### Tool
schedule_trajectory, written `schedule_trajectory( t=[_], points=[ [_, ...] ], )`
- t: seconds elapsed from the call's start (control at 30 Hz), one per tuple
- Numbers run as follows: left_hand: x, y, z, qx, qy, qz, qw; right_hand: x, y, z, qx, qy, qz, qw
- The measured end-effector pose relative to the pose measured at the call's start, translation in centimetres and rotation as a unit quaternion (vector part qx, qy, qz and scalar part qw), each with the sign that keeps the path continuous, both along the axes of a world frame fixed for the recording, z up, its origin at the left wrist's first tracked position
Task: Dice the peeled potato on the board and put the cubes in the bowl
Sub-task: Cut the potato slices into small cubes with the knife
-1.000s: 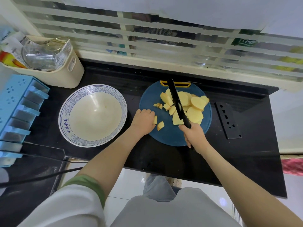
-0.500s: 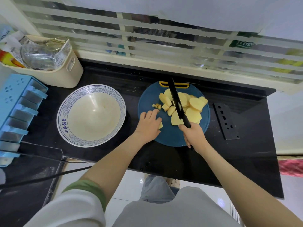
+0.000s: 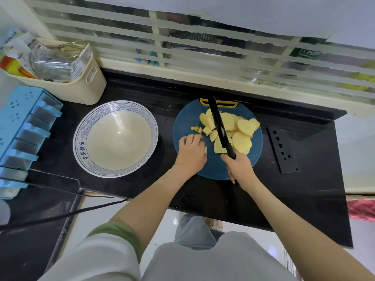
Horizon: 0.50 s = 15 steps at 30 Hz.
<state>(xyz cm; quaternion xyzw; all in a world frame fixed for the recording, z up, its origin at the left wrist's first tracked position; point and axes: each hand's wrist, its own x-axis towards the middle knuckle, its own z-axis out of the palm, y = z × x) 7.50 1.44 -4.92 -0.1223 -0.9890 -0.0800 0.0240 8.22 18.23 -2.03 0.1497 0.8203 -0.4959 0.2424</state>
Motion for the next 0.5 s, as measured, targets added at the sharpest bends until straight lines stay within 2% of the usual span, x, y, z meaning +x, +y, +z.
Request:
schedule_trajectory(
  t=[0.1, 0.17, 0.3, 0.5],
  points=[
    [-0.2, -0.3, 0.4, 0.100, 0.041, 0.039, 0.993, 0.1, -0.4, -0.1, 0.003, 0.003, 0.015, 1.000],
    [0.0, -1.2, 0.6, 0.125, 0.060, 0.084, 0.987, 0.2, -0.7, 0.0, 0.006, -0.006, 0.021, 1.000],
    [0.2, -3.6, 0.8, 0.103, 0.025, 0.141, 0.984, 0.4, -0.7, 0.1, 0.012, -0.015, 0.042, 0.999],
    [0.9, -4.4, -0.5, 0.033, -0.006, 0.075, 0.997, 0.7, -0.6, -0.1, 0.021, -0.019, 0.062, 0.998]
  ],
)
